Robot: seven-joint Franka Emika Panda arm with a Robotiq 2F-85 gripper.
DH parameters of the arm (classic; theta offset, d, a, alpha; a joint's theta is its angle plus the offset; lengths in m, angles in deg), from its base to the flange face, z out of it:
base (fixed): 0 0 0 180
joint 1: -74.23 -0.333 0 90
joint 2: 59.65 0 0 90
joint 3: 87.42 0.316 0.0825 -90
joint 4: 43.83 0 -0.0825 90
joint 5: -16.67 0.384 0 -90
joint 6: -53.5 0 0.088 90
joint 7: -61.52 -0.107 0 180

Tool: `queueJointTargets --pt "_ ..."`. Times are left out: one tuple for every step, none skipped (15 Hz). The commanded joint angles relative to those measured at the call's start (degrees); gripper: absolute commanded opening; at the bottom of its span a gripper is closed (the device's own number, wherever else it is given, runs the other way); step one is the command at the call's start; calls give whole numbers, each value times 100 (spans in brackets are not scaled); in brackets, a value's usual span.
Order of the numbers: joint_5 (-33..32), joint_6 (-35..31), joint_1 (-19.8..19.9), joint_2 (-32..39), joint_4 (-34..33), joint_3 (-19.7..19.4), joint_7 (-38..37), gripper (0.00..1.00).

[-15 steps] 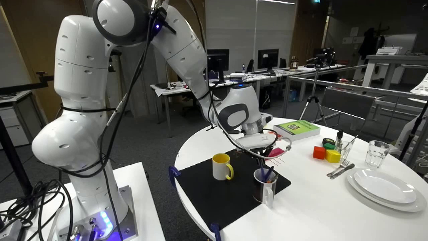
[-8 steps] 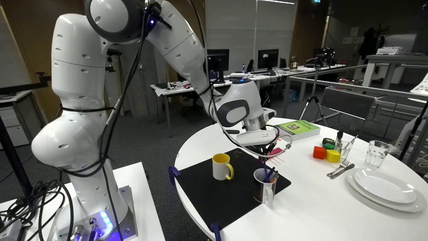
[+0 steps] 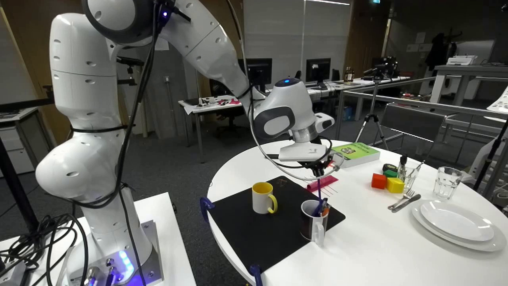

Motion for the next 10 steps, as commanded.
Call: queueJointTargets --pt "633 109 155 -467 189 199 88 2" --pt "774 136 124 -533 206 188 5 2" --pt "888 155 89 -602 225 166 -85 2" --pt "981 173 67 -665 250 150 -146 2" --pt "1083 199 55 -723 270 146 -191 2" --pt "1204 224 46 -780 296 148 -233 2" --pt "1291 258 32 -831 314 141 -301 2" --pt "1402 279 22 -878 329 152 -336 2" --pt "1471 333 8 -928 342 150 -404 2" --pt "1539 332 -6 -962 352 156 -448 2"
